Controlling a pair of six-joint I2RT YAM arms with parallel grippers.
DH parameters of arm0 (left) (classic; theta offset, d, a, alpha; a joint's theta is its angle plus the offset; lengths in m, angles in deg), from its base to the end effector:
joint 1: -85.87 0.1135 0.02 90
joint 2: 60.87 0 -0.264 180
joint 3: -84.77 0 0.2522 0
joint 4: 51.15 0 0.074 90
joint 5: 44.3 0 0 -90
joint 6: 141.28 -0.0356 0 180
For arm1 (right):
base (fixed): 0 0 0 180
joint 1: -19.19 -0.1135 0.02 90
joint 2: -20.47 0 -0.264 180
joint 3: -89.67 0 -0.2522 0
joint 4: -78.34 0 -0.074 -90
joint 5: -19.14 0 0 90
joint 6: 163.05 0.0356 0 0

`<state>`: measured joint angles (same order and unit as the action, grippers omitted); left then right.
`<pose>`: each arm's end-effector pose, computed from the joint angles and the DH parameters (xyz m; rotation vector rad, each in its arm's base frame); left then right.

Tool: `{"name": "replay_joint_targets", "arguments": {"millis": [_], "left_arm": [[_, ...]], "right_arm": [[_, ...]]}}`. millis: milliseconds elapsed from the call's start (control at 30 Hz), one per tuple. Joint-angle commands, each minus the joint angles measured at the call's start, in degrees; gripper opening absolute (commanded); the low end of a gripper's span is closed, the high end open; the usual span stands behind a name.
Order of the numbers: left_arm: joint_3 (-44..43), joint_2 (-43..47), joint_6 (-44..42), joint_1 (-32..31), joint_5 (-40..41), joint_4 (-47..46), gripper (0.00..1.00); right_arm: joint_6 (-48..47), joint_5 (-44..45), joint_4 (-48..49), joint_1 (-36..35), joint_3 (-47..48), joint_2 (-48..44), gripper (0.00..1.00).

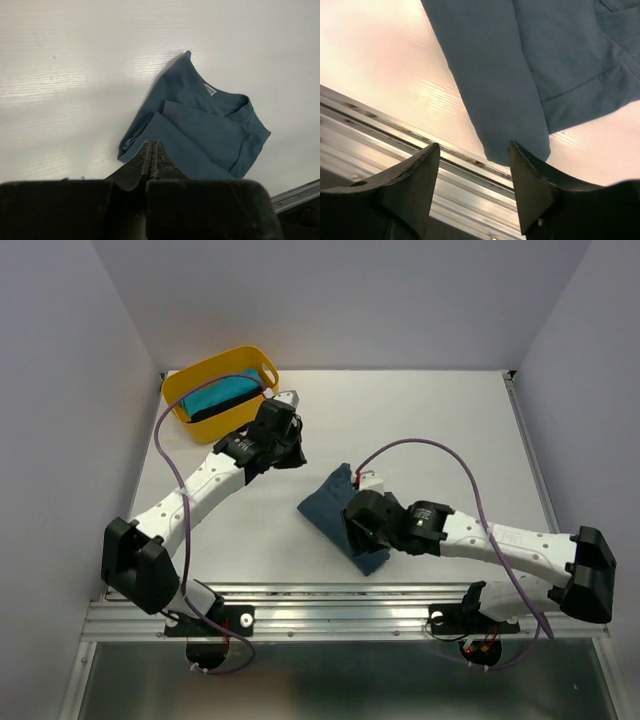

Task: Roll the t-shirts
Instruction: Roll the T-shirt to the center of the board.

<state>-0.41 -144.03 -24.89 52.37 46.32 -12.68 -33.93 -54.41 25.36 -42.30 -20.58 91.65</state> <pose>0.2744 -0.1811 0.3194 0.1343 2.2622 -0.5602 0.1281 0.2148 0.2691 -0.3717 2.4789 0.3872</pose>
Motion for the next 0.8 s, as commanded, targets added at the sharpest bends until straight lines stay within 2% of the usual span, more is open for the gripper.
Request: {"name": "replay_joint_targets", "arguments": {"millis": [0,133,300,400,600,767], "left_arm": [[1.18,3.87,0.06,2.29,2.72,4.56,0.0],[4.7,7.12,1.55,4.93,2.45,4.03,0.0],[7.34,9.59,2.17,6.69,1.75,3.94,0.0],[7.87,10.12,2.35,6.78,1.23,3.77,0.0],[8.84,10.12,2.44,6.86,-0.18,2.98,0.0],[9.81,9.33,2.7,6.95,-0.97,1.75,0.0]], "right_arm": [[-1.59,14.91,-8.4,-9.66,4.38,7.36,0.65],[0.69,22.82,-11.83,-17.05,7.55,16.06,0.67],[2.11,30.21,-15.44,-21.38,11.07,25.14,0.72],[1.84,31.45,-15.1,-22.61,11.6,28.74,0.73],[0.88,32.06,-10.0,-22.62,7.3,29.98,0.74],[-0.35,32.68,-6.49,-22.62,5.54,31.74,0.7]]}}
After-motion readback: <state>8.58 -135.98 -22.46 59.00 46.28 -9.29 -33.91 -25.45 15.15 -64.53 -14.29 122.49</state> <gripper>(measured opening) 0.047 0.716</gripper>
